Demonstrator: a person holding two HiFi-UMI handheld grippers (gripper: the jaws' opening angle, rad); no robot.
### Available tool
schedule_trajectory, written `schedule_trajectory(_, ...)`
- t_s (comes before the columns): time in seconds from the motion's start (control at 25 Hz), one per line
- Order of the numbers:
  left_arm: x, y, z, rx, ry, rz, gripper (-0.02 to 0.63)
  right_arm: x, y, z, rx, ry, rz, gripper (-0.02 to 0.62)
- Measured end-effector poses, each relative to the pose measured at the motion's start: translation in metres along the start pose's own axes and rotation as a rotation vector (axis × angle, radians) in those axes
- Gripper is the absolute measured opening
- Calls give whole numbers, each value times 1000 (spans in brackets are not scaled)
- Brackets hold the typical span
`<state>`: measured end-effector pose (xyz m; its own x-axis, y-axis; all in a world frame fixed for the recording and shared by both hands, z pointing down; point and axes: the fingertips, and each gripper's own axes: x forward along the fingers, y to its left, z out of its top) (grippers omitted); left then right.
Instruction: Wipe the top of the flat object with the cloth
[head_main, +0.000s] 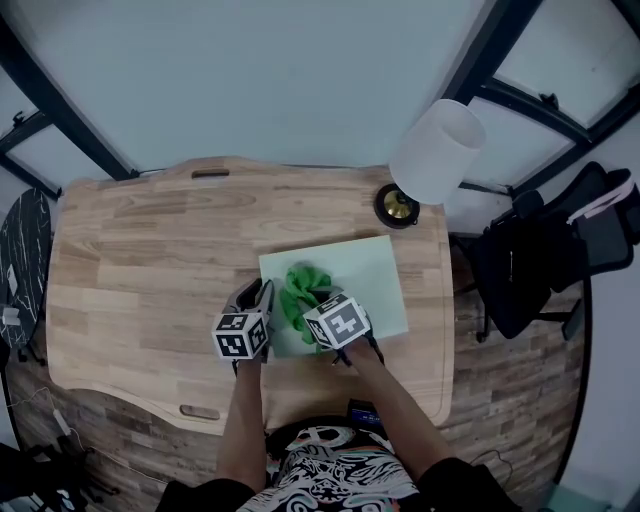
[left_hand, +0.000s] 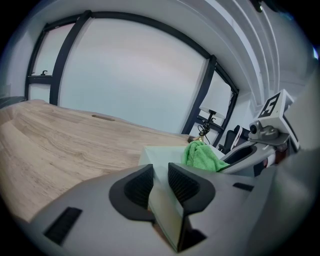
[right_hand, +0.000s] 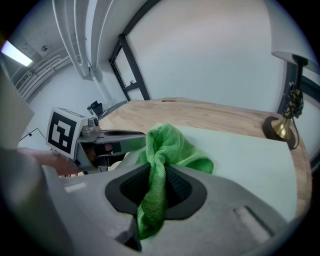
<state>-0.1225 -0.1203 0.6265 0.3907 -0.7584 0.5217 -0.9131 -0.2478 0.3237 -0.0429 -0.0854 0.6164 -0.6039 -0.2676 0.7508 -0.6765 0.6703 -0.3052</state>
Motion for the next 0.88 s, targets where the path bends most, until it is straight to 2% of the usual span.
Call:
schedule_trajectory(0.36, 1, 0, 1, -1, -5, -11, 95, -24, -42, -14, 96, -29, -38, 72)
schedule_trajectory(0.52, 1, 1, 0, -1, -4, -22, 95, -48, -84, -23, 233, -103, -101, 72)
schedule_trajectory(0.6, 2, 3, 2, -2, -5, -24, 95, -57, -101, -26, 270, -123, -138, 72)
schedule_trajectory(0.8, 1, 5, 0, -69, 33, -40, 95, -64, -107, -29, 260, -141, -195, 72)
schedule_trajectory(0.88, -3, 4, 0, -37, 64, -46, 95, -70, -100, -30, 224, -166, -205, 72)
